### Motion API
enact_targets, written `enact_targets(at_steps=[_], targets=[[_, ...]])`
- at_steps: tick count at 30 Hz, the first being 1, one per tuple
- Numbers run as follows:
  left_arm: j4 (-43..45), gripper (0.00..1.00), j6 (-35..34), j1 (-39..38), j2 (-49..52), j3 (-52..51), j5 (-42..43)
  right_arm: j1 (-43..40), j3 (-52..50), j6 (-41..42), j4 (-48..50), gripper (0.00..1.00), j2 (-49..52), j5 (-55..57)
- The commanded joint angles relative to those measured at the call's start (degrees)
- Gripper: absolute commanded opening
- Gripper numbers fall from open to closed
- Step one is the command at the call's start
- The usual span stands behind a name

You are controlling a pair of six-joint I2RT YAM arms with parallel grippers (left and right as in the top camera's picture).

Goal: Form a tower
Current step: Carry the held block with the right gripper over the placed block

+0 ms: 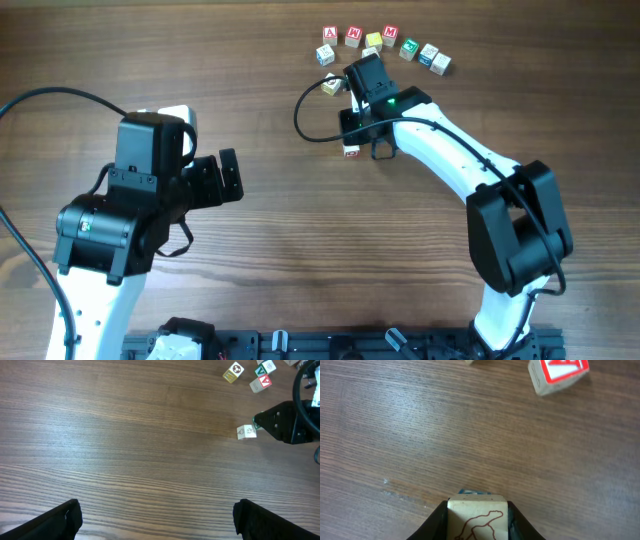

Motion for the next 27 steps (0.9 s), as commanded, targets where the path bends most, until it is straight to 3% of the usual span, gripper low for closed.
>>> enact_targets(at_steps=[1, 4, 10, 27], targets=[[-0.04, 1.00, -0.48, 0.02, 0.07, -0.31, -0.74, 1.62, 0.59, -1.88, 0.42, 0.04, 1.60, 2.23], [-0.04, 1.00, -0.48, 0.02, 0.07, -0.31, -0.74, 3.02, 0.48, -1.73, 0.33, 0.04, 1.68, 2.32], [-0.04, 1.00, -0.48, 0.02, 0.07, -0.31, -0.74, 3.91, 0.33, 6.47, -0.96, 0.04, 1.92, 9.33], [-0.04, 1.00, -0.48, 0.02, 0.07, -0.31, -0.74, 4.72, -2.56, 8.83, 0.28, 0.04, 1.97, 8.81]])
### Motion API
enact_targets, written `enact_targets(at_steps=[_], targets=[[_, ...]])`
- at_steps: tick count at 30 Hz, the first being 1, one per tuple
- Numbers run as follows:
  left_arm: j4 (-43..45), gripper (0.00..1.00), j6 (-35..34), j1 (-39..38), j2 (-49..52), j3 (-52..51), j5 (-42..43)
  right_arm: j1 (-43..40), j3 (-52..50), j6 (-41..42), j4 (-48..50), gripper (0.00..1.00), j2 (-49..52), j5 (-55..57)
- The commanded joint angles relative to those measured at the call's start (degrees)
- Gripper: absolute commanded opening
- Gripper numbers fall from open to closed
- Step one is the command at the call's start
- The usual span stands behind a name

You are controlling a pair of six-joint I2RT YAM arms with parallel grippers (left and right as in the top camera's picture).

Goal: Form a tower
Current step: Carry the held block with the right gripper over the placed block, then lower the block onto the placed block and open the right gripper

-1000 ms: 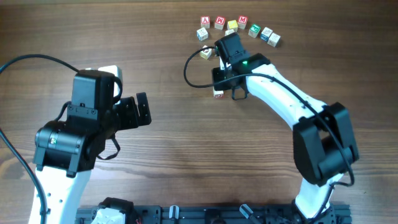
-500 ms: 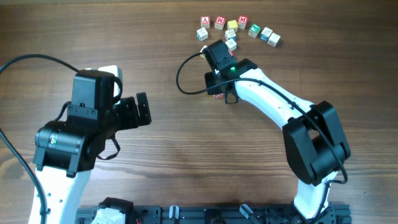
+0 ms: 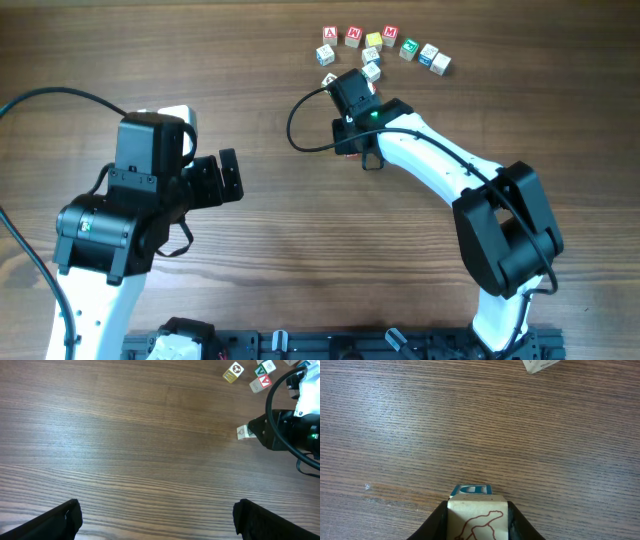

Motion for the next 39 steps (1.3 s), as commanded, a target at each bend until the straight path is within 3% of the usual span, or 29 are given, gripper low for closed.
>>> enact_targets(at_steps=[1, 10, 16, 24, 27, 28, 34, 39], targets=[[-0.04, 1.00, -0.48, 0.02, 0.07, -0.31, -0.74, 1.05, -0.68, 0.79, 0.07, 0.04, 1.40, 0.81], [-0.04, 1.00, -0.48, 0.02, 0.07, -0.31, -0.76, 2.51, -0.68, 0.24, -0.35, 0.11, 1.40, 4.17], [-0.04, 1.00, -0.48, 0.02, 0.07, -0.31, -0.74, 2.51, -0.68, -6.84, -1.16, 0.16, 1.40, 1.44], [-0.04, 1.00, -0.48, 0.02, 0.07, -0.31, -0.74, 2.51, -0.68, -6.88, -1.95, 0.55, 1.40, 1.01], [-0.04, 1.00, -0.48, 0.02, 0.07, -0.31, -0.74, 2.51, -0.68, -9.01, -1.68, 0.81, 1.38, 0.98], [-0.04, 1.00, -0.48, 0.02, 0.07, -0.31, -0.74, 2.51, -0.68, -11.74, -1.66, 1.00, 1.38, 0.92], [-0.04, 1.00, -0.48, 0.02, 0.07, -0.31, -0.74, 1.84, -0.68, -29.68, -1.97, 1.00, 1.70, -7.91], [-0.04, 1.00, -0.48, 0.02, 0.07, -0.31, -0.74, -0.55, -0.68, -30.77, -2.43, 0.99, 3.50, -7.87]])
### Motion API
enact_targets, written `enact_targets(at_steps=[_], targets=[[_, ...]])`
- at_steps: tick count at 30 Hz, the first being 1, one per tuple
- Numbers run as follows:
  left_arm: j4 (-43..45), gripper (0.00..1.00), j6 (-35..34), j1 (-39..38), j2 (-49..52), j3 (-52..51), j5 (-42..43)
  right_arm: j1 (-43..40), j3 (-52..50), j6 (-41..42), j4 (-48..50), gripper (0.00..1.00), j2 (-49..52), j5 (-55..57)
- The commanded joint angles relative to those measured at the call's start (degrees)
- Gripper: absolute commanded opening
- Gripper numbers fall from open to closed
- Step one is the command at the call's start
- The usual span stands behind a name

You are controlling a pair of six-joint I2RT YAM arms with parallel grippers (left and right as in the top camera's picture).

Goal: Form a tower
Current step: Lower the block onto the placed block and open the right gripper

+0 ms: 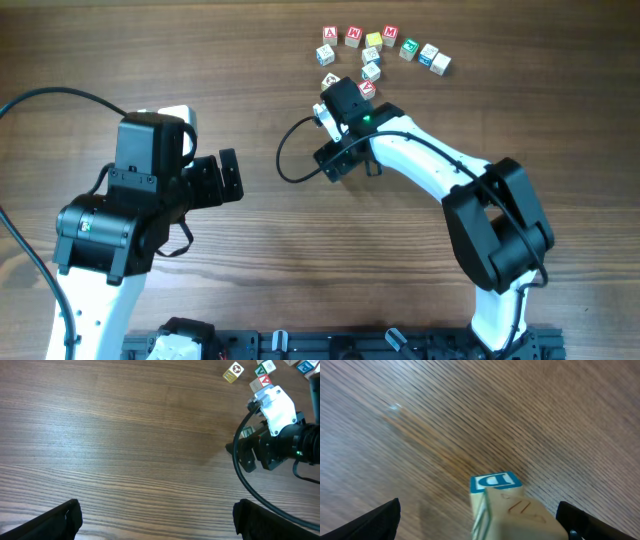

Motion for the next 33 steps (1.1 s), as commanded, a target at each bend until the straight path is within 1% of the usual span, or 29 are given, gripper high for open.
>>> enact_targets(at_steps=[1, 6, 9, 15, 18, 21, 22, 24, 27, 33], targets=[[-0.02, 1.00, -0.48, 0.00, 0.07, -0.31, -0.74, -1.88, -0.63, -1.64, 0.02, 0.99, 1.09, -1.40], [-0.02, 1.00, -0.48, 0.00, 0.07, -0.31, -0.74, -2.47, -0.63, -1.62, 0.11, 0.71, 1.20, -3.08], [-0.02, 1.00, -0.48, 0.00, 0.07, -0.31, -0.74, -2.45, -0.63, -1.25, 0.04, 0.56, 1.31, -3.82], [-0.02, 1.00, -0.48, 0.00, 0.07, -0.31, -0.74, -2.47, -0.63, 1.86, 0.15, 0.39, 1.31, -4.02], [-0.02, 1.00, -0.48, 0.00, 0.07, -0.31, -0.74, -2.47, -0.63, 5.49, 0.31, 0.31, 1.31, 0.09], [-0.02, 1.00, -0.48, 0.00, 0.07, -0.31, -0.74, -2.47, -0.63, 7.23, 0.35, 0.26, 1.31, 0.68], [-0.02, 1.00, -0.48, 0.00, 0.07, -0.31, -0.76, -2.47, -0.63, 7.89, 0.28, 0.23, 1.31, 0.68], [-0.02, 1.00, -0.48, 0.00, 0.07, -0.31, -0.74, -2.47, -0.63, 10.05, 0.24, 0.22, 1.31, 1.60], [-0.02, 1.00, -0.48, 0.00, 0.07, -0.31, -0.74, -2.47, -0.63, 19.02, 0.31, 0.22, 1.31, 6.34], [-0.02, 1.00, -0.48, 0.00, 0.07, -0.31, -0.74, -2.47, -0.63, 30.23, 0.52, 0.23, 1.31, 7.13]])
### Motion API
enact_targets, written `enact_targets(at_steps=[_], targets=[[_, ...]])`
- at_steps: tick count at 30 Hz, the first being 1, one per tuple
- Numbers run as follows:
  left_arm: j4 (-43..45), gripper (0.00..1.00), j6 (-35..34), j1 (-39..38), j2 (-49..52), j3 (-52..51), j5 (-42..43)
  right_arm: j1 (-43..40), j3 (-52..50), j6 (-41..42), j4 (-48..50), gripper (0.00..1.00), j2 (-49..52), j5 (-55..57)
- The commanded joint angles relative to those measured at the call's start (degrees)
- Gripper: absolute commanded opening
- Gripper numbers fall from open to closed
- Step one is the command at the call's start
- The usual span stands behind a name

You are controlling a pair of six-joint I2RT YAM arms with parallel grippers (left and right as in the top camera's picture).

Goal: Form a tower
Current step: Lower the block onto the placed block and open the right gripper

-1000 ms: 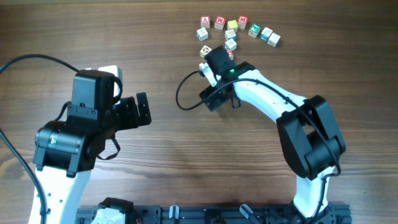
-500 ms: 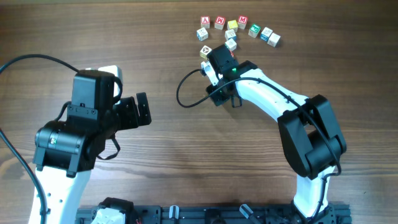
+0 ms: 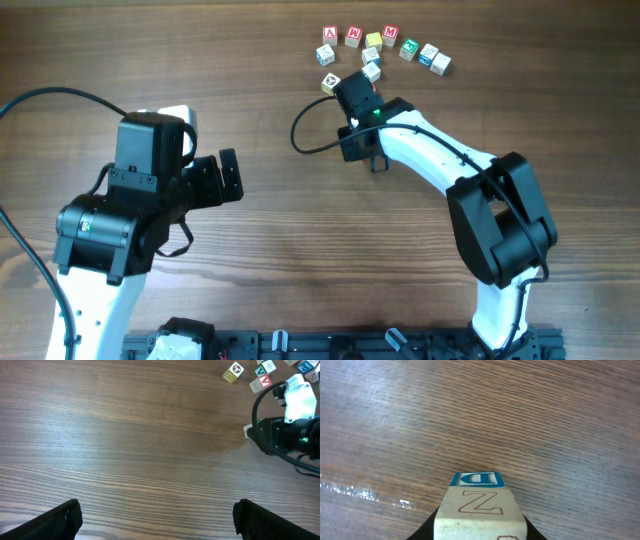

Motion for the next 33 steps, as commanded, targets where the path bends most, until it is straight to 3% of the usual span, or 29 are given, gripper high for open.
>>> enact_targets(at_steps=[1, 3, 5, 8, 12, 14, 16, 19, 21, 28, 33], targets=[[-0.02, 1.00, -0.48, 0.00, 0.07, -0.31, -0.74, 0.07, -0.63, 8.85, 0.28, 0.25, 0.87, 1.84], [-0.02, 1.00, -0.48, 0.00, 0.07, -0.31, -0.74, 0.07, -0.63, 9.64, 0.26, 0.31, 0.87, 1.84], [-0.02, 1.00, -0.48, 0.00, 0.07, -0.31, -0.74, 0.07, -0.63, 9.64, 0.24, 0.48, 0.87, 1.84], [-0.02, 1.00, -0.48, 0.00, 0.07, -0.31, -0.74, 0.07, -0.63, 9.64, 0.28, 0.59, 0.85, 1.84], [-0.02, 1.00, -0.48, 0.00, 0.07, -0.31, -0.74, 0.07, -0.63, 9.33, 0.20, 0.59, 0.85, 1.84], [-0.02, 1.00, -0.48, 0.00, 0.07, -0.31, -0.74, 0.07, -0.63, 7.61, -0.13, 0.51, 0.85, 1.75], [-0.02, 1.00, -0.48, 0.00, 0.07, -0.31, -0.74, 0.07, -0.63, 3.34, 0.02, 0.49, 0.85, 1.18], [-0.02, 1.00, -0.48, 0.00, 0.07, -0.31, -0.76, 0.07, -0.63, 0.87, 0.81, 0.61, 0.85, 1.18], [-0.02, 1.00, -0.48, 0.00, 0.07, -0.31, -0.74, 0.07, -0.63, -1.11, 2.21, 0.63, 0.87, 0.92], [-0.02, 1.00, -0.48, 0.00, 0.07, -0.31, -0.76, 0.07, -0.63, -3.10, 2.54, 0.35, 0.87, 0.52], [-0.02, 1.00, -0.48, 0.00, 0.07, -0.31, -0.74, 0.07, -0.63, -3.39, 3.63, 0.39, 0.87, 0.57]])
